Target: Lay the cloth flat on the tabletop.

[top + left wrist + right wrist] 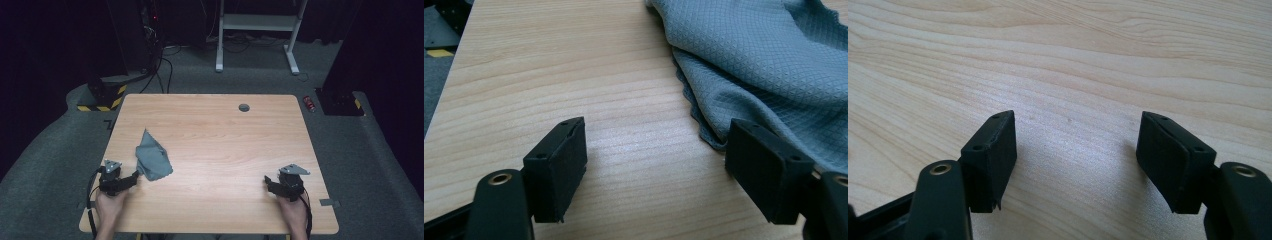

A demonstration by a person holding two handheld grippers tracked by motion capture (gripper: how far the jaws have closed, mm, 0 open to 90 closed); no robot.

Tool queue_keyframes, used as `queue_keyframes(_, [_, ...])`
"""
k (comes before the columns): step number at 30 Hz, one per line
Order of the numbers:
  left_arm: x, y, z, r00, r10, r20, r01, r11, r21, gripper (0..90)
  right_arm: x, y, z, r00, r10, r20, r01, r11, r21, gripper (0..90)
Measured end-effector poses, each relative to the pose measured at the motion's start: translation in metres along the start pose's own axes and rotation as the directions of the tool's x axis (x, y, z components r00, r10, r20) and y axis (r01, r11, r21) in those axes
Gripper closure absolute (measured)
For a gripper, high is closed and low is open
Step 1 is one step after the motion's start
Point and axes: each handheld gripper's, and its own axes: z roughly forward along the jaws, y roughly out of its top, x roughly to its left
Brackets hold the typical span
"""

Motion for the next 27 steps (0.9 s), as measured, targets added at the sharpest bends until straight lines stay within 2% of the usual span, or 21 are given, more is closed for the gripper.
queue_keyframes(1, [0.0,-0.001,-0.001,1.0,0.002,-0.005,-0.002,1.0,0.001,25.8,0.0,0.0,0.0,1.0,0.001,-0.001,-0.001,1.0,0.001,32.1])
queue_keyframes(4, [0.0,-0.001,-0.002,0.9995,-0.033,-0.005,0.033,0.9995,0.0,26.9,0.0,0.0,0.0,1.0,0.0,-0.001,0.0,1.0,0.0,32.1])
queue_keyframes(7, [0.002,0.001,-0.004,0.9975,-0.068,0.022,0.068,0.9977,0.005,27.2,0.0,0.0,0.0,1.0,0.001,-0.001,-0.001,1.0,0.001,32.1])
queue_keyframes(10, [0.001,0.001,-0.006,0.9952,-0.086,0.048,0.086,0.9962,-0.01,27.1,0.0,0.0,0.0,1.0,-0.001,-0.001,0.001,1.0,0.0,32.1])
queue_keyframes(16, [-0.003,0.001,-0.011,0.9941,-0.082,0.071,0.083,0.9962,-0.024,26.8,0.0,0.0,0.0,1.0,-0.001,-0.001,0.001,1.0,0.0,32.1])
queue_keyframes(27, [-0.018,0.018,-0.014,0.9931,-0.033,0.113,0.038,0.9982,-0.046,26.1,0.0,0.0,0.0,1.0,0.001,-0.001,-0.001,1.0,0.001,32.1])
